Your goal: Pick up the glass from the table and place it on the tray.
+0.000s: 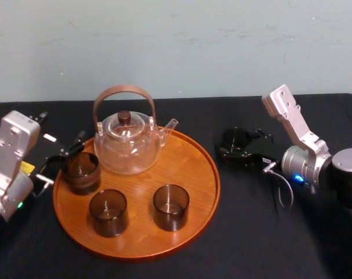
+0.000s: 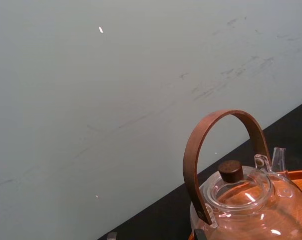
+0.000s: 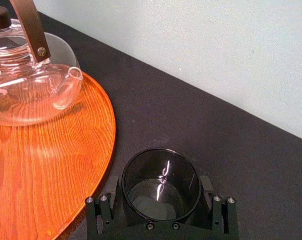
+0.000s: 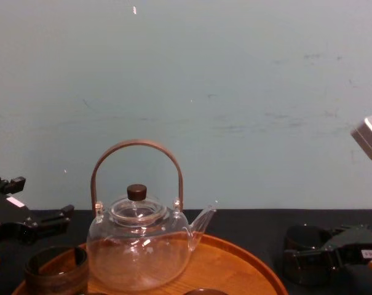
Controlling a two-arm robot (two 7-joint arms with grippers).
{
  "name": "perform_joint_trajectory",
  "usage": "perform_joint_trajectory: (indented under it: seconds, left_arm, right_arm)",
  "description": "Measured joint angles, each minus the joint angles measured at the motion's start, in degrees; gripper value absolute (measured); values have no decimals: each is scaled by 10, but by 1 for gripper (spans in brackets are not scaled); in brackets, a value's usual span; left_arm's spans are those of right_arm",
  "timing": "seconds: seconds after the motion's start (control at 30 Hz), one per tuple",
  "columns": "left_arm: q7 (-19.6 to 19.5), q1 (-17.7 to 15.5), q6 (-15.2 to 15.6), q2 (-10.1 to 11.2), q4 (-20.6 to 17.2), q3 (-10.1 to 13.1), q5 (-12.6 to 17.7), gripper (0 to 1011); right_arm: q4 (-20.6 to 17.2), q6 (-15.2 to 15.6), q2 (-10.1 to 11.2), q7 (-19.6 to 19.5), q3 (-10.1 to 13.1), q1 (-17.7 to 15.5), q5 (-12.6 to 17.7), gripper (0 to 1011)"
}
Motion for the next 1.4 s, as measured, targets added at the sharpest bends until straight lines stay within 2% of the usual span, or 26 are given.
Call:
perform_joint_trajectory:
  seconds: [0.2,0.37,0.87,1.03,1.4]
  left_arm:
    - [0,0,0,0,0,0,0,1001]
    - [0,0,0,0,0,0,0,1001]
    - [0,0,0,0,0,0,0,1001]
    - [0,0,0,0,0,0,0,1002]
    - [0,0,0,0,0,0,0,1001]
  right_arm:
    - [0,0,0,0,0,0,1,994]
    - [0,0,0,0,1,0,2,907]
    - [-3,0,2,3,3,-2,5,904]
    - [-24,0,13,16,10,-14,13,905]
    - [-106,3,46,43,21,-36,44,905]
